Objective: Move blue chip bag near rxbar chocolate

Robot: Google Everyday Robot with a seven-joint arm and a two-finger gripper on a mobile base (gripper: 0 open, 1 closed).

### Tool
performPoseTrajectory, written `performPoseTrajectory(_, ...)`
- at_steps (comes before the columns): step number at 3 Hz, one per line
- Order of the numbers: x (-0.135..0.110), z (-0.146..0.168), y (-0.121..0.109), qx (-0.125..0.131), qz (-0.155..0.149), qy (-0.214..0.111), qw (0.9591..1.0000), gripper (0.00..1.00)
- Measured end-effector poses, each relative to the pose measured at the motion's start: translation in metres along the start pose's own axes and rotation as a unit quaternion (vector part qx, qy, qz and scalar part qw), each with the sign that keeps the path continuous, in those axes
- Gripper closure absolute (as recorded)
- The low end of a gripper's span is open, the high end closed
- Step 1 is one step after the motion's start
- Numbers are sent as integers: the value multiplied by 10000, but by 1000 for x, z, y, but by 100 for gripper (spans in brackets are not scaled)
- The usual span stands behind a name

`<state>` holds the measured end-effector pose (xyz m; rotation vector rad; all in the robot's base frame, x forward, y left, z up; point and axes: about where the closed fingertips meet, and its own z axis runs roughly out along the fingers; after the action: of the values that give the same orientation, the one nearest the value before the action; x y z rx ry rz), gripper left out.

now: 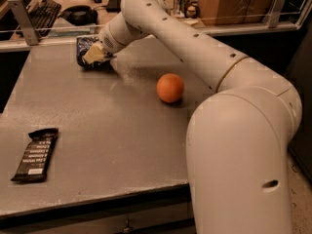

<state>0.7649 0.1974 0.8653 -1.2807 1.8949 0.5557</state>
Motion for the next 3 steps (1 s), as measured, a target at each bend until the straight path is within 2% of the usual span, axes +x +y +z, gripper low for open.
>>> performPoseTrajectory(1, -15, -21, 4, 6, -186, -234, 9996, 92)
performPoseTrajectory(2, -50, -58, 37, -339, -860, -549, 9942, 100)
performPoseTrajectory(3, -63, -74, 69, -767, -1256, -666, 9869, 100)
